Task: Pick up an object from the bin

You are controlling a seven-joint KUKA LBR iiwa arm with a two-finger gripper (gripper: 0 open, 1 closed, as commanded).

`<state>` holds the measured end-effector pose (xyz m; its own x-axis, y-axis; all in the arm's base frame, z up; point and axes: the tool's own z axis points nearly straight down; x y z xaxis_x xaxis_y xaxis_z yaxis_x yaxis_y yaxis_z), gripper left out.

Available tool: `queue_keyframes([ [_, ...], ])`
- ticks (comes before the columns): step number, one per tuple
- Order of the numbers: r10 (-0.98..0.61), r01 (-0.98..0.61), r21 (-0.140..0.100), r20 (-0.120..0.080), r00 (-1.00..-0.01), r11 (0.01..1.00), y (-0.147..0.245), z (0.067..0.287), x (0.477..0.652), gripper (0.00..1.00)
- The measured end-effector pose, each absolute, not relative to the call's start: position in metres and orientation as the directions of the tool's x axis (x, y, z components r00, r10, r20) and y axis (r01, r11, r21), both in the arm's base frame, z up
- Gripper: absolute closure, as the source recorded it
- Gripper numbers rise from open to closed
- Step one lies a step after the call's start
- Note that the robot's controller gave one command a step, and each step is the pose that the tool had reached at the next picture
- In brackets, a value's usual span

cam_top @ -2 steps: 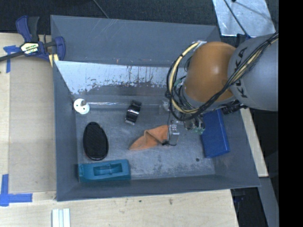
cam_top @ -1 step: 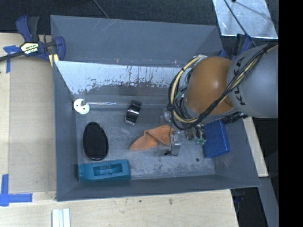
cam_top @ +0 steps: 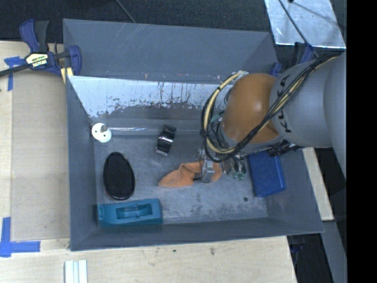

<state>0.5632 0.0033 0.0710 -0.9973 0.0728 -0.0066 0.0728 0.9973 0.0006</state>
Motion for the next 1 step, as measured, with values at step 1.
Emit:
queue_keyframes([
  [1, 0.073, 0.073, 0.0, -0.007, -0.997, 0.997, 0.0033, 0.071, 0.5632, 1.0],
])
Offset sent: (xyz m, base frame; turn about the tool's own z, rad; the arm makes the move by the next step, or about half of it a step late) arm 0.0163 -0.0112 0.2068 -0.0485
